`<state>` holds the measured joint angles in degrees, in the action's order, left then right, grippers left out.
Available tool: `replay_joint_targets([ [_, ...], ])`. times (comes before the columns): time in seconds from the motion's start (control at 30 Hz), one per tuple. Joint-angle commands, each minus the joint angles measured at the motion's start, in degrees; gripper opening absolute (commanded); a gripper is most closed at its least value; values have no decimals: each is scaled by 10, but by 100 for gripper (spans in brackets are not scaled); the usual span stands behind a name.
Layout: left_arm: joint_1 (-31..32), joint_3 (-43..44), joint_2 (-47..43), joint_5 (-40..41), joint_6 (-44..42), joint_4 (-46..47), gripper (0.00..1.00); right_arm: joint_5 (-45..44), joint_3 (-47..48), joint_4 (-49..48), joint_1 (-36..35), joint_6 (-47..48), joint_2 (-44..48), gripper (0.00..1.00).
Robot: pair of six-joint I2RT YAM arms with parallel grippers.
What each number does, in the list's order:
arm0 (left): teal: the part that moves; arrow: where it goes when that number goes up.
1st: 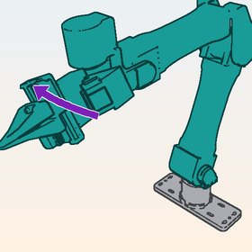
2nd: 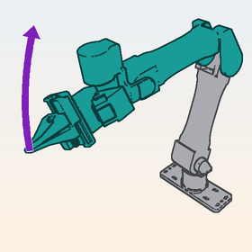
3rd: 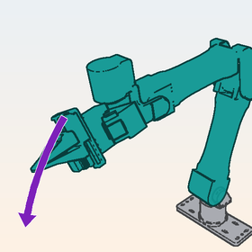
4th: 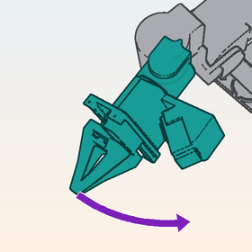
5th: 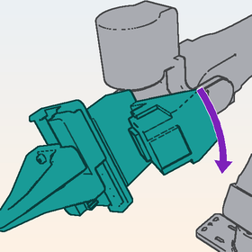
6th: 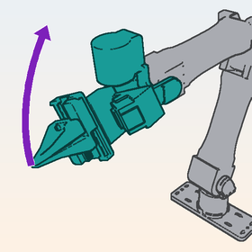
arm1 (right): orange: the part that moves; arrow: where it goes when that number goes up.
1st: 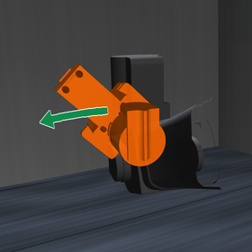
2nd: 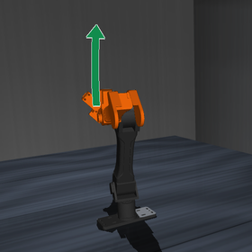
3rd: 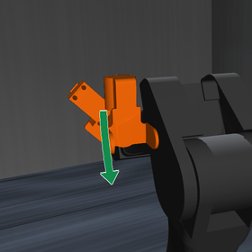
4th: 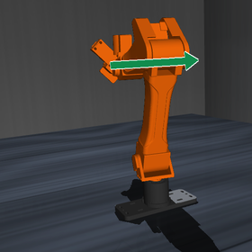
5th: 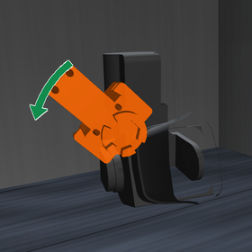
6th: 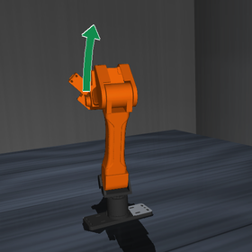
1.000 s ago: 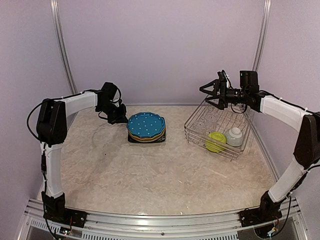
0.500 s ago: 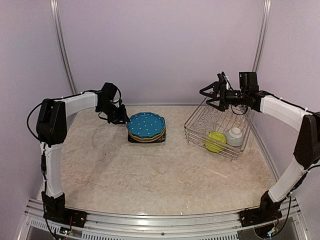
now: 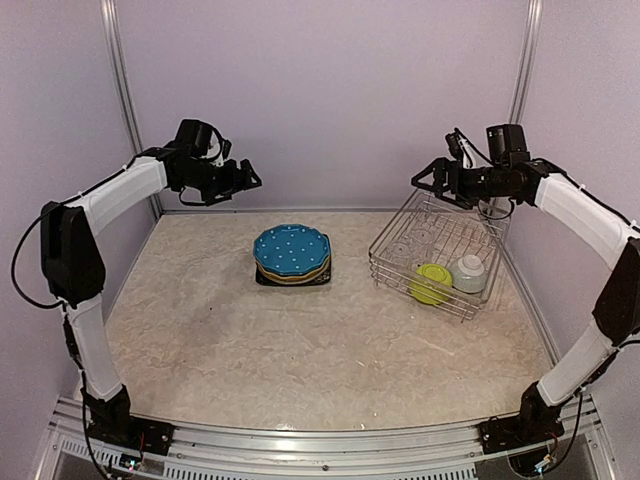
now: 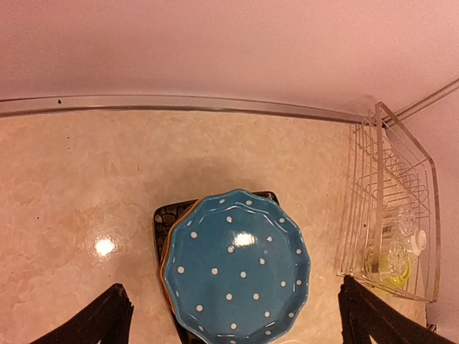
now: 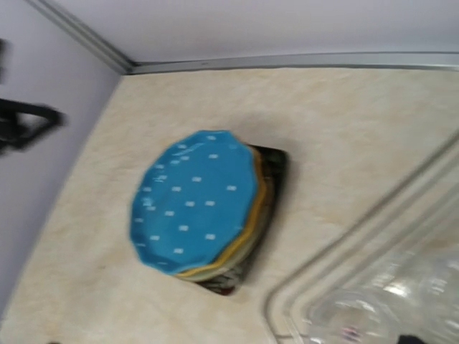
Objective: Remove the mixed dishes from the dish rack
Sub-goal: Grab the bowl from the dish rack.
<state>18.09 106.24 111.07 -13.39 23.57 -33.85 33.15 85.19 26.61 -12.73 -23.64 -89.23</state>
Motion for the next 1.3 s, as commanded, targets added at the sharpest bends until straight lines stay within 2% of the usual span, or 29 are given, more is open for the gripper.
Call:
replay_joint_targets([
  [0.0,2,-34,-62,36,-34,45,99,-94,12,94,9,65,38,99],
  [0.2,2,-85,-119,48,-38,88,99,-188,-22,162,13,71,73,99],
  [0.63,15,-100,-127,62,-10,77,99,-260,-83,225,25,60,51,99],
  [1.27,33,-121,-139,88,-41,84,99,-326,-90,219,42,79,-25,97],
])
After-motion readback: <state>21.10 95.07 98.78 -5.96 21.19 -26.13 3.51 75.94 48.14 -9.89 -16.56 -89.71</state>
